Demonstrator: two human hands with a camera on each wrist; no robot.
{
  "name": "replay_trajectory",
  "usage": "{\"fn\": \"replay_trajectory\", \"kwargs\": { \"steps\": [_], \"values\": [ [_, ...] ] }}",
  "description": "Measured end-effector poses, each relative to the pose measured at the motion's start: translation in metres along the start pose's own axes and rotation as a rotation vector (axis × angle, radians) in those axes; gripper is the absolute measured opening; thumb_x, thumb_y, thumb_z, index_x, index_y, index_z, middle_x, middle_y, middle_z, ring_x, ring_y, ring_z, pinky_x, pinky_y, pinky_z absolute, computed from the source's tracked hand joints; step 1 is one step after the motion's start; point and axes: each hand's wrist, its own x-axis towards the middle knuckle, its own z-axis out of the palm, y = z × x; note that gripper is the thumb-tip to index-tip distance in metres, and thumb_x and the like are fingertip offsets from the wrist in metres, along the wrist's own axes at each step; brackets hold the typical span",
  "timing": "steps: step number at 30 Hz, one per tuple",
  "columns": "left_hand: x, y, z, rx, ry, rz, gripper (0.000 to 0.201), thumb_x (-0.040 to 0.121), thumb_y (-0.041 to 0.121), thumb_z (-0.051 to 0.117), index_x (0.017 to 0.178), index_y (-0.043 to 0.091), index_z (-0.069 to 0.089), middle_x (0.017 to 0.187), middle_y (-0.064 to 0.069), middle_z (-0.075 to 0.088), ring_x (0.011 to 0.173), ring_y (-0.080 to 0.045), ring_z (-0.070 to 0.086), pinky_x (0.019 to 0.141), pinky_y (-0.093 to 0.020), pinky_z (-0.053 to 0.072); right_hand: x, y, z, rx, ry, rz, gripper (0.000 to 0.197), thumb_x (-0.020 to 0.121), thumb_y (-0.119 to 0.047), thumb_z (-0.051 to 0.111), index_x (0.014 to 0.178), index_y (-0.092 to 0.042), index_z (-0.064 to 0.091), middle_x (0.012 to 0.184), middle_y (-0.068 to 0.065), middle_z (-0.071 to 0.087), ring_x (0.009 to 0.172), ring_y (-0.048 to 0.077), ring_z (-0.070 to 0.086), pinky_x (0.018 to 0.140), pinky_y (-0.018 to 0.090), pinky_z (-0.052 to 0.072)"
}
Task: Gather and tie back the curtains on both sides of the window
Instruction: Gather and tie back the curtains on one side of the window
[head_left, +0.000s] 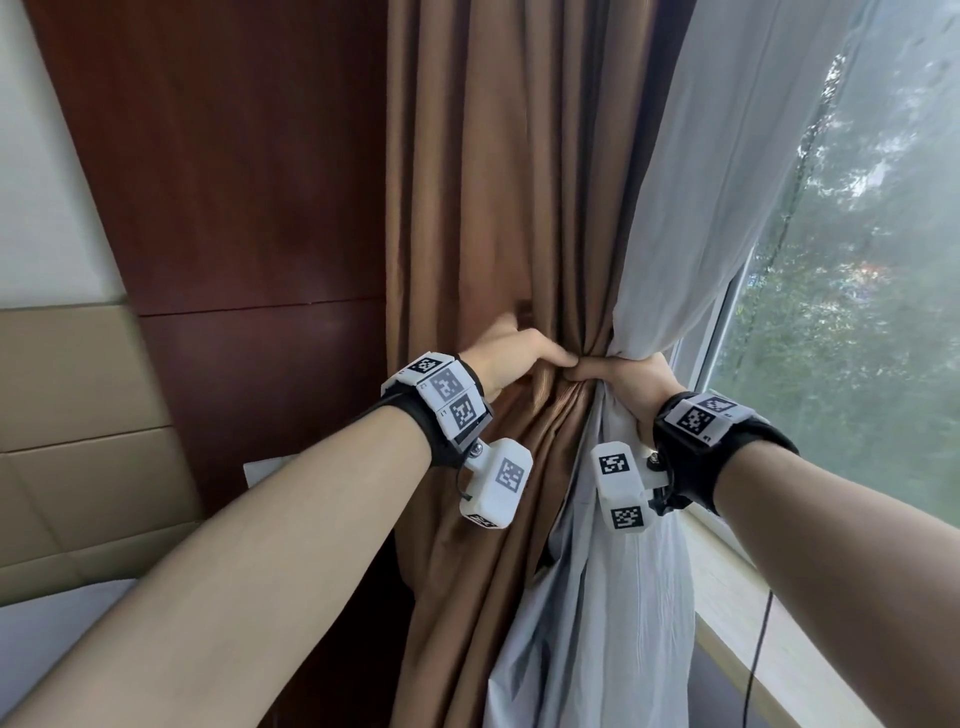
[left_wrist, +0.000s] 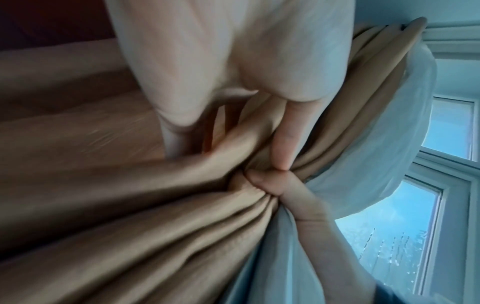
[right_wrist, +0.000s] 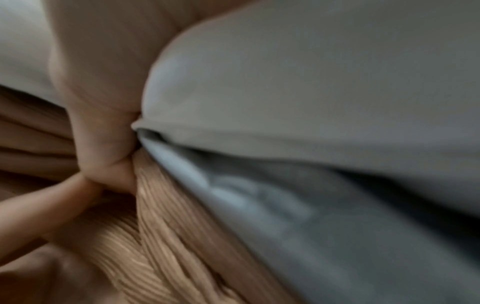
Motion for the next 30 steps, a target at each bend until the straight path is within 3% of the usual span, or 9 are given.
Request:
{"fn": "replay_trajectory", "kwargs": {
  "steps": [9, 12, 16, 18, 20, 22, 25, 27, 30],
  "values": [
    [-0.004, 0.001, 0.002, -0.138, -0.098, -0.042, 0.044, 0.06, -0.001, 0.075, 0.102, -0.004, 0.059, 0.095, -0.021, 0.064, 0.08, -0.03, 0.065, 0.083, -0.047, 0.052, 0.007, 0.006, -0.01, 0.011, 0.007, -0.003, 0.068, 0.042, -0.014, 0.089, 0.108, -0.007, 0.078, 0.105, 0.008, 0.081, 0.101, 0.031, 0.077, 0.1, 0.053, 0.059],
    [-0.003, -0.002, 0.004, -0.007, -0.036, -0.064, 0.049, 0.057, 0.014, 0.081, 0.1, 0.009, 0.06, 0.108, -0.013, 0.071, 0.101, -0.026, 0.068, 0.093, -0.04, 0.052, 0.007, 0.005, -0.006, 0.005, -0.006, -0.014, 0.07, 0.044, -0.014, 0.09, 0.112, -0.005, 0.077, 0.108, 0.008, 0.081, 0.104, 0.029, 0.076, 0.101, 0.05, 0.058],
    [-0.001, -0.002, 0.003, 0.016, -0.098, -0.073, 0.059, 0.063, 0.017, 0.085, 0.116, 0.004, 0.062, 0.121, -0.013, 0.072, 0.113, -0.023, 0.067, 0.085, -0.028, 0.048, 0.009, 0.004, -0.004, 0.016, -0.008, -0.029, 0.048, 0.071, 0.008, 0.083, 0.116, -0.005, 0.075, 0.11, 0.004, 0.079, 0.097, 0.012, 0.076, 0.082, 0.025, 0.061],
    [-0.002, -0.001, 0.004, -0.011, -0.132, -0.091, 0.061, 0.066, 0.011, 0.085, 0.121, -0.001, 0.061, 0.123, -0.017, 0.072, 0.116, -0.025, 0.068, 0.096, -0.031, 0.05, 0.011, 0.006, -0.003, 0.01, -0.032, -0.048, 0.044, 0.078, 0.012, 0.078, 0.118, -0.005, 0.072, 0.106, -0.001, 0.076, 0.08, -0.005, 0.073, 0.066, 0.01, 0.055],
    [-0.002, -0.002, 0.005, -0.006, -0.177, -0.11, 0.056, 0.068, 0.008, 0.084, 0.118, -0.005, 0.062, 0.123, -0.021, 0.072, 0.115, -0.028, 0.069, 0.101, -0.033, 0.052, 0.013, 0.008, -0.002, 0.006, -0.017, -0.044, 0.041, 0.085, 0.01, 0.074, 0.124, -0.002, 0.07, 0.103, 0.001, 0.074, 0.08, -0.001, 0.074, 0.066, 0.013, 0.055],
    [-0.005, 0.001, 0.005, 0.009, -0.229, -0.139, 0.03, 0.079, 0.002, 0.077, 0.106, 0.001, 0.062, 0.114, -0.023, 0.072, 0.101, -0.026, 0.07, 0.081, -0.023, 0.057, 0.012, 0.007, -0.004, 0.002, -0.014, -0.037, 0.04, 0.086, 0.008, 0.072, 0.126, 0.001, 0.07, 0.107, 0.005, 0.076, 0.095, 0.013, 0.076, 0.069, 0.019, 0.059],
    [-0.005, 0.002, 0.007, 0.055, -0.243, -0.154, 0.028, 0.083, 0.003, 0.075, 0.104, 0.005, 0.057, 0.098, -0.012, 0.068, 0.083, -0.016, 0.062, 0.049, -0.008, 0.049, 0.014, 0.004, -0.008, -0.038, -0.067, -0.076, 0.04, 0.083, 0.017, 0.068, 0.121, 0.003, 0.072, 0.11, 0.007, 0.078, 0.1, 0.013, 0.076, 0.08, 0.024, 0.062],
    [-0.005, 0.001, 0.009, 0.063, -0.269, -0.17, 0.03, 0.078, 0.005, 0.077, 0.103, -0.005, 0.064, 0.104, -0.023, 0.071, 0.091, -0.028, 0.066, 0.07, -0.018, 0.055, 0.015, 0.003, -0.009, -0.066, -0.09, -0.082, 0.043, 0.078, 0.015, 0.071, 0.12, 0.006, 0.072, 0.115, 0.013, 0.077, 0.11, 0.025, 0.075, 0.096, 0.039, 0.061],
    [-0.007, 0.002, 0.013, 0.049, -0.259, -0.186, 0.024, 0.079, 0.005, 0.079, 0.096, 0.005, 0.061, 0.11, -0.022, 0.068, 0.105, -0.031, 0.064, 0.101, -0.041, 0.051, 0.016, 0.004, -0.01, -0.07, -0.005, 0.03, 0.04, 0.086, 0.001, 0.076, 0.124, 0.008, 0.067, 0.106, 0.01, 0.072, 0.114, 0.035, 0.07, 0.084, 0.036, 0.057]
  ]
}}
